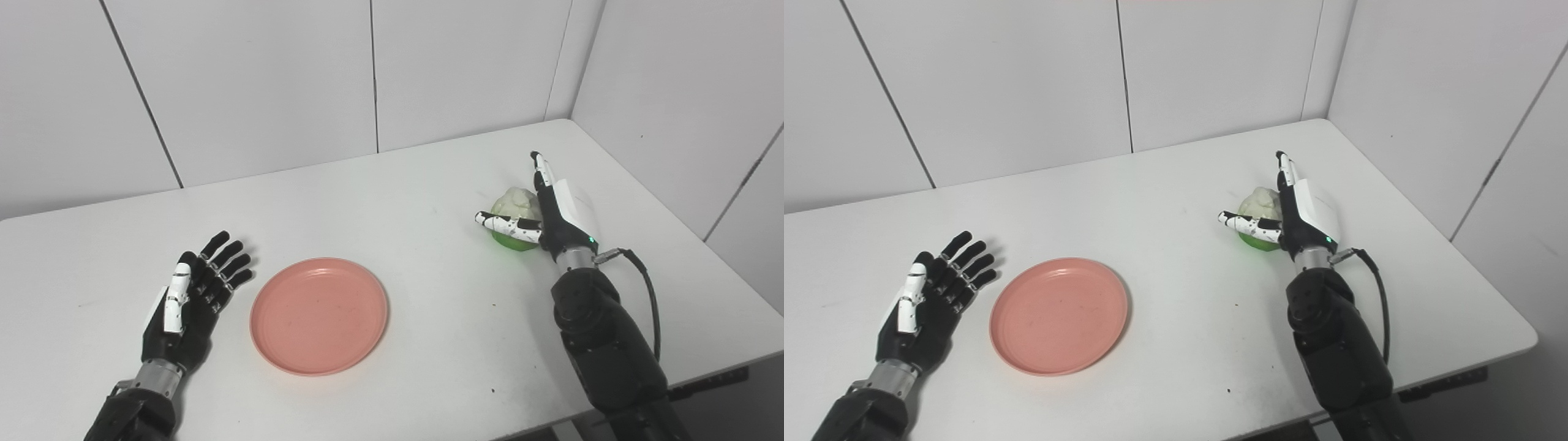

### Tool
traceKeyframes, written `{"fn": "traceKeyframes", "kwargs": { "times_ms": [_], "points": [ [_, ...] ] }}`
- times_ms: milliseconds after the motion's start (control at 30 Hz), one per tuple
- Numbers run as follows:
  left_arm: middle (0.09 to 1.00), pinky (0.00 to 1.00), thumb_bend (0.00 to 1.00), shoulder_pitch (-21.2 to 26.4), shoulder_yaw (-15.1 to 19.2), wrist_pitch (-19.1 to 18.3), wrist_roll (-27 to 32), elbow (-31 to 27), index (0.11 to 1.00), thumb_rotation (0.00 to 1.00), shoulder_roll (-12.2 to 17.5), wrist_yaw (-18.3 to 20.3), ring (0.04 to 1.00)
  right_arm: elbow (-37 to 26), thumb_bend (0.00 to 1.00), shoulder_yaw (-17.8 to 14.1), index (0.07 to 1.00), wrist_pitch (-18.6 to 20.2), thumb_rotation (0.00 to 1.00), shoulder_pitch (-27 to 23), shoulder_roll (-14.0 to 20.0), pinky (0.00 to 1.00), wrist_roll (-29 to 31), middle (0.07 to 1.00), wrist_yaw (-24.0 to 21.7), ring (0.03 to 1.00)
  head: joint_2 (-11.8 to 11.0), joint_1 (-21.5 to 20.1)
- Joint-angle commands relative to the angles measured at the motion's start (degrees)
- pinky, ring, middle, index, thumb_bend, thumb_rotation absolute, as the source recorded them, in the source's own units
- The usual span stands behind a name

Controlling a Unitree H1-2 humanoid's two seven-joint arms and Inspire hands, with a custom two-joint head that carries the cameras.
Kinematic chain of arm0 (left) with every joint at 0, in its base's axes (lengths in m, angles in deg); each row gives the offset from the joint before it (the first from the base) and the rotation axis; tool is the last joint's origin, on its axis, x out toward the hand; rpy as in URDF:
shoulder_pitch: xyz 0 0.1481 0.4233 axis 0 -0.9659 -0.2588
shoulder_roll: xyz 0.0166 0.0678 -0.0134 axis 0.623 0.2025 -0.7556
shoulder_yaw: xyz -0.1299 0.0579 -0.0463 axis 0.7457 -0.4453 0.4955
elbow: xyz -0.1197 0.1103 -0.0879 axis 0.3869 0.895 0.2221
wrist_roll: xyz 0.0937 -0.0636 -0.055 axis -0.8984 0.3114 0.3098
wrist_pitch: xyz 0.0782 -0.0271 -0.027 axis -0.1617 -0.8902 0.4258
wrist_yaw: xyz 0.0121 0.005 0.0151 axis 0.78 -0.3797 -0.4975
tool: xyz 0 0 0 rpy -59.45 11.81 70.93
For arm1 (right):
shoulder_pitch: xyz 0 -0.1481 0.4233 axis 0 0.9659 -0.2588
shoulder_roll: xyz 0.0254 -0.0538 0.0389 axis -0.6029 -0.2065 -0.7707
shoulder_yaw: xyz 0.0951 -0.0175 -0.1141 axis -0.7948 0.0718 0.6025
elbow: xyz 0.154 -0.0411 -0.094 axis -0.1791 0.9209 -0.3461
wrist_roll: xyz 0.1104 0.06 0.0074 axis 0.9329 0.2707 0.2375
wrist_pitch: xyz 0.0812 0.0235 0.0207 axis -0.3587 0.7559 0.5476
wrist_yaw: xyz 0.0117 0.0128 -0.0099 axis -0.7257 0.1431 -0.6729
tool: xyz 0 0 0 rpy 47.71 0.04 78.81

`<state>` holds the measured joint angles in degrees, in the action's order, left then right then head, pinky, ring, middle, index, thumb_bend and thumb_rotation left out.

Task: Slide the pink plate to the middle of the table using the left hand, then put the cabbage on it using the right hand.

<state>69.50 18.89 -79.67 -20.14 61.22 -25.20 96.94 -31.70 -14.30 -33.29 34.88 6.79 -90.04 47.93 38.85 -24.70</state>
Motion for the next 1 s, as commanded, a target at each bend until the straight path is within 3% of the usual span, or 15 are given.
{"fn": "traceKeyframes", "kwargs": {
  "times_ms": [0,600,967],
  "points": [
    [0.874,0.84,0.49,-3.06,-0.27,-3.82,-0.6,2.48,0.857,1.0,0.92,-0.65,0.86,-1.06,1.0,-0.37,1.0,0.26,0.55,-2.41,1.57,0.75,-0.38,0.985,1.64,0.912,-0.01,0.04],
    [0.872,0.84,0.49,-3.47,-0.46,-4.26,-0.05,1.4,0.856,1.0,1.18,-0.48,0.856,3.3,1.0,0.77,0.984,0.08,0.44,-4.02,2.2,0.77,-0.63,0.962,2.8,0.896,0.62,0.04],
    [0.873,0.84,0.49,-3.65,-0.59,-4.72,0.18,0.77,0.861,1.0,1.33,-0.72,0.856,3.87,1.0,2.51,0.948,2.55,0.41,-4.58,2.83,0.76,-0.65,0.94,2.15,0.88,1.07,-0.08]
  ]
}}
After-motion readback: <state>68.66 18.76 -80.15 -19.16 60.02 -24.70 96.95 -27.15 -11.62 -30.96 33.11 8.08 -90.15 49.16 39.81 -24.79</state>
